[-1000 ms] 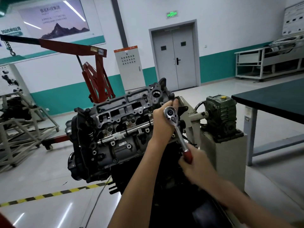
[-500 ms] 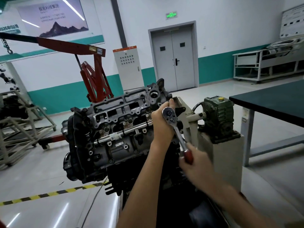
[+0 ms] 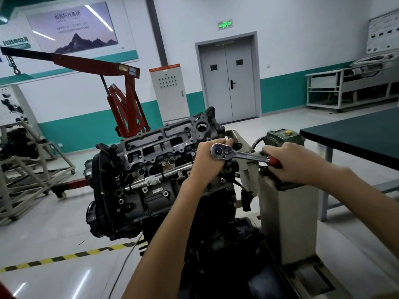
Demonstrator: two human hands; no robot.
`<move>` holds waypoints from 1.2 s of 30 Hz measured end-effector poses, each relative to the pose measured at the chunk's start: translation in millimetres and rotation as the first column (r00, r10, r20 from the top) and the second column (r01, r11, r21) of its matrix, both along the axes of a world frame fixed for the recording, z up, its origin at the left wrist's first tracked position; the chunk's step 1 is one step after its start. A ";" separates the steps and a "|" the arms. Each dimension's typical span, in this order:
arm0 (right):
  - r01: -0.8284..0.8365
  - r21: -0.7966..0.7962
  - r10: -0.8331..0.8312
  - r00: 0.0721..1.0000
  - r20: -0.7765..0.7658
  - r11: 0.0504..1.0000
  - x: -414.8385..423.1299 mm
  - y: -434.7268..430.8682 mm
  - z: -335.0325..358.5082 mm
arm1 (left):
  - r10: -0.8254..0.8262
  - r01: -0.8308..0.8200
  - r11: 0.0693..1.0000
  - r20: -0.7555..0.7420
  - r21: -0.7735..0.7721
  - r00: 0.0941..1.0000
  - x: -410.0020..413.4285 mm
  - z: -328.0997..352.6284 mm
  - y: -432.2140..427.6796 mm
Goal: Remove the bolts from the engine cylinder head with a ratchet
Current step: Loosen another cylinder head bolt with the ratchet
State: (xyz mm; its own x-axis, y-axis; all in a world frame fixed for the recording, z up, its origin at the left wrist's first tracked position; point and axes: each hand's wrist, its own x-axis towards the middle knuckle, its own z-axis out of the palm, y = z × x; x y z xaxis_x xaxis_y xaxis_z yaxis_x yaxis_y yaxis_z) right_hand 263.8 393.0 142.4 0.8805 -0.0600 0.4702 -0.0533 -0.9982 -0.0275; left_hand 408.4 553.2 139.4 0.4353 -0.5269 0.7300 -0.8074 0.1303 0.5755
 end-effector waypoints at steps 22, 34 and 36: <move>0.013 0.009 -0.014 0.997 0.079 1.000 -2.3 7.6 -5.6 | 0.015 -0.018 0.995 -0.038 -0.095 0.999 2.5 -6.7 -2.4; -0.297 0.868 -0.067 0.934 0.350 0.398 30.6 157.3 -101.9 | 0.054 -0.092 0.960 -0.146 -0.264 0.988 -8.5 -11.3 -17.5; -0.230 0.781 -0.012 0.957 0.291 0.580 17.9 123.5 -93.4 | -0.013 -0.018 0.981 -0.160 -0.191 0.987 -5.7 -11.0 -11.1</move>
